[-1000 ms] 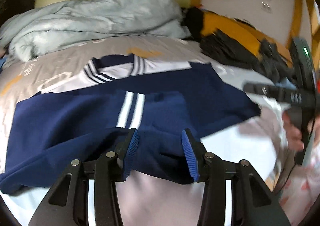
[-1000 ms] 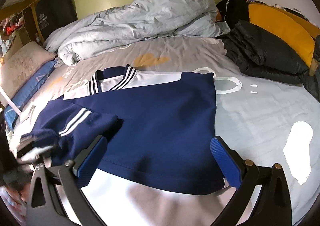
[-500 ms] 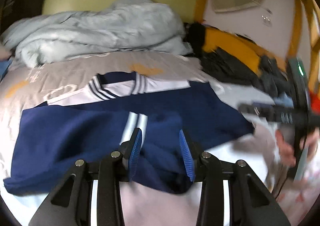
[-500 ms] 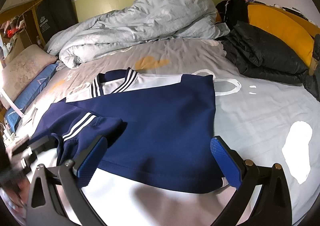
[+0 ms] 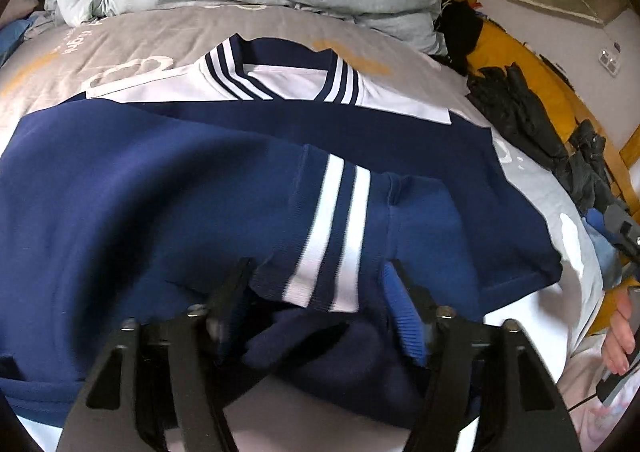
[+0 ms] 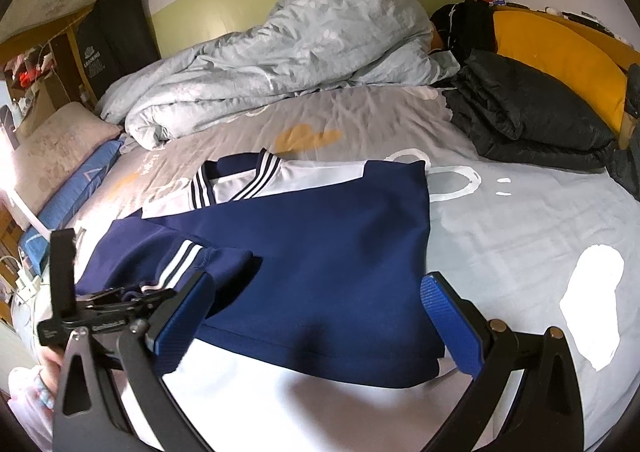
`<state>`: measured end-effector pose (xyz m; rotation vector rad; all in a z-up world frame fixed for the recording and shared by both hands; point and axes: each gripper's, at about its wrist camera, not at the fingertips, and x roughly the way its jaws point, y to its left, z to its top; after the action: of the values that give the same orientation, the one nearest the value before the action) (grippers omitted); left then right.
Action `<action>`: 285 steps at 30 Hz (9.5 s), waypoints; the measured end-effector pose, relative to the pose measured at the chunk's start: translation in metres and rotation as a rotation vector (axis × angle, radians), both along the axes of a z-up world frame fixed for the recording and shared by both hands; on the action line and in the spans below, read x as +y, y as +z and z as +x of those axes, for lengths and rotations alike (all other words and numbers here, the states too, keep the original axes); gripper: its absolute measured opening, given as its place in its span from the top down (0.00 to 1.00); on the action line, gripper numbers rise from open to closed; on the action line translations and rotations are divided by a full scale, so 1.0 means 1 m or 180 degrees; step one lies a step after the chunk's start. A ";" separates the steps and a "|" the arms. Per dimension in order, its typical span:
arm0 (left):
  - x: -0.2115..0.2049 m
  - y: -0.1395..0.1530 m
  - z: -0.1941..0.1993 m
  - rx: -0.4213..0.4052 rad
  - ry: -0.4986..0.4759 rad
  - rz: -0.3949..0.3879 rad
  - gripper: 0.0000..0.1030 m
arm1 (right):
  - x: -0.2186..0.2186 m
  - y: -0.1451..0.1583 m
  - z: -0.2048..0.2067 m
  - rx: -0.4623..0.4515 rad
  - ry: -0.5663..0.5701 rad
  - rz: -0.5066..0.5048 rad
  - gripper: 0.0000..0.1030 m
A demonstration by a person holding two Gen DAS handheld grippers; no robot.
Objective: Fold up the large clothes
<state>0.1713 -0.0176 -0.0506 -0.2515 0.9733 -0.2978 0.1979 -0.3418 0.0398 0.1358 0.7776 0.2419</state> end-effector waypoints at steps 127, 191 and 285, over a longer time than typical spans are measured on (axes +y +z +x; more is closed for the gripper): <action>0.111 0.156 -0.101 -0.1634 0.1029 0.0727 0.00 | 0.047 0.040 -0.038 -0.0873 -0.0010 -0.0195 0.00; -0.015 -0.010 -0.169 -0.0569 -0.0187 0.1957 0.00 | 0.134 -0.100 -0.131 -0.0259 0.1175 -0.2190 0.00; 0.245 0.025 0.011 -0.0125 0.1143 -0.0063 0.97 | -0.034 -0.027 0.071 0.0428 -0.0173 -0.0194 0.01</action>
<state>0.1823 0.2273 -0.0259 -0.4303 0.8683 0.0164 0.2687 -0.3759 0.0124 0.1161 0.9127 0.1585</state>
